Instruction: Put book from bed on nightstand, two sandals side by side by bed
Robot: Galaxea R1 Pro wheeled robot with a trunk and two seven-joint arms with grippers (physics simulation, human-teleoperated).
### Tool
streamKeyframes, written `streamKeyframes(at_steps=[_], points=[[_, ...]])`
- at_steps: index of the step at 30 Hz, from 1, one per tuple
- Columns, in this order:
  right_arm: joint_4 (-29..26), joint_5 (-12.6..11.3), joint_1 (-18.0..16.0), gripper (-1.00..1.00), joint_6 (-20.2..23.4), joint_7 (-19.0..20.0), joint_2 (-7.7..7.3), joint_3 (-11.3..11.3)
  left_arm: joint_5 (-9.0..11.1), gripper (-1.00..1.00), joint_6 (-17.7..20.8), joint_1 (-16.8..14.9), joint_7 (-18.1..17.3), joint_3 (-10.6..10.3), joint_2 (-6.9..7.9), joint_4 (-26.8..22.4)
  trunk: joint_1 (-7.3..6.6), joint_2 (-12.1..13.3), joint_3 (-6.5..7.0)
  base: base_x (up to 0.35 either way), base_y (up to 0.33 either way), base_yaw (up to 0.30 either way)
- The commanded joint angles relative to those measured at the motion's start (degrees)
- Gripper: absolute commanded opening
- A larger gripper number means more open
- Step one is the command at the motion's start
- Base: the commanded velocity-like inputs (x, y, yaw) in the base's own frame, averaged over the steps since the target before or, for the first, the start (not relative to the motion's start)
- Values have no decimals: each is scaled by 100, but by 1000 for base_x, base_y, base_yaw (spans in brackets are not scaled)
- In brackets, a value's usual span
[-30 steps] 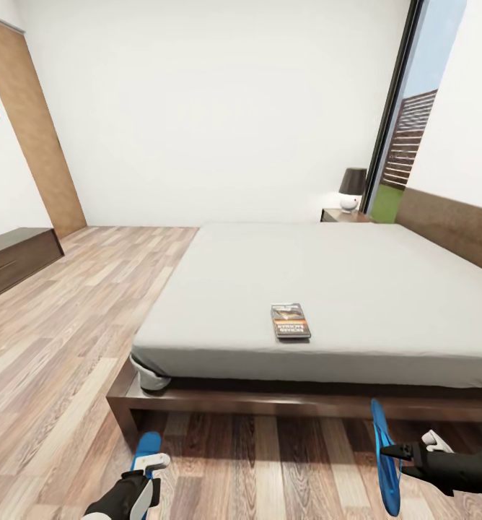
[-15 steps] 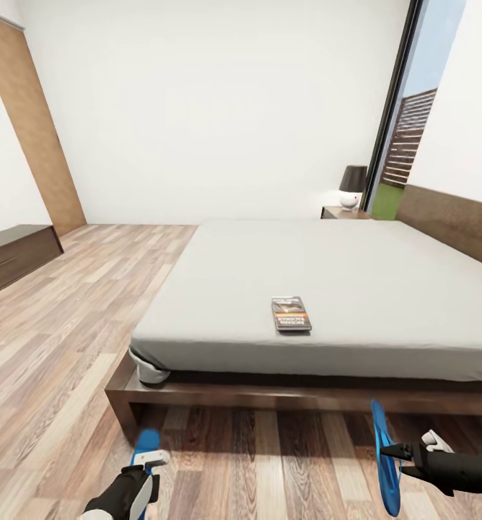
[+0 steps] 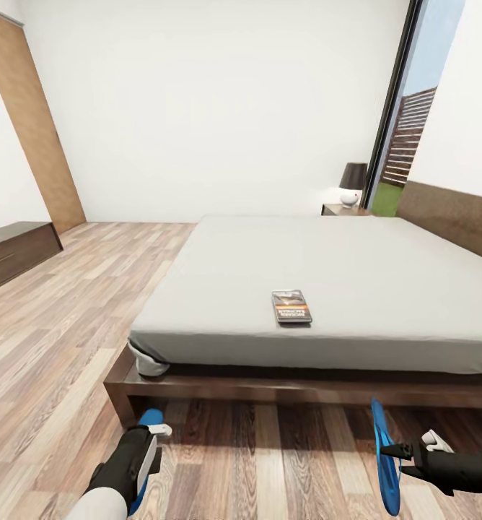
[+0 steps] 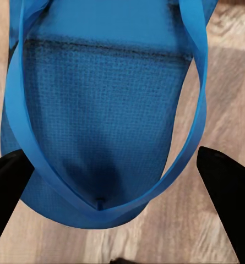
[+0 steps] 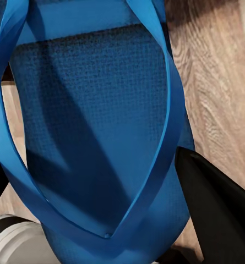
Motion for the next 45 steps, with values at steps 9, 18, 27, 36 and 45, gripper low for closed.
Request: streamKeyframes(at_steps=[9,18,27,36,45], points=[[-7,-780,-3,-100,31,641,-45,-18,-3,-100,8,-4,6,21,-29,-15,197,-365,-168,0,0,0],[14,-821,-4,-100,220,675,-41,-14,-1,-100,1,-5,-14,18,-40,-24,240,-417,-363,0,0,0],[9,-821,-4,-100,233,675,-41,-9,4,-100,1,-4,-15,18,-46,-16,263,-429,-562,0,0,0],[9,-821,-4,-100,234,675,-41,-9,4,-100,-414,-4,-35,17,-51,-13,287,-441,-761,0,0,0],[9,-821,-4,-100,234,675,-41,-9,-3,-100,-1020,-4,-42,17,-20,-1,310,-453,-961,0,0,0]])
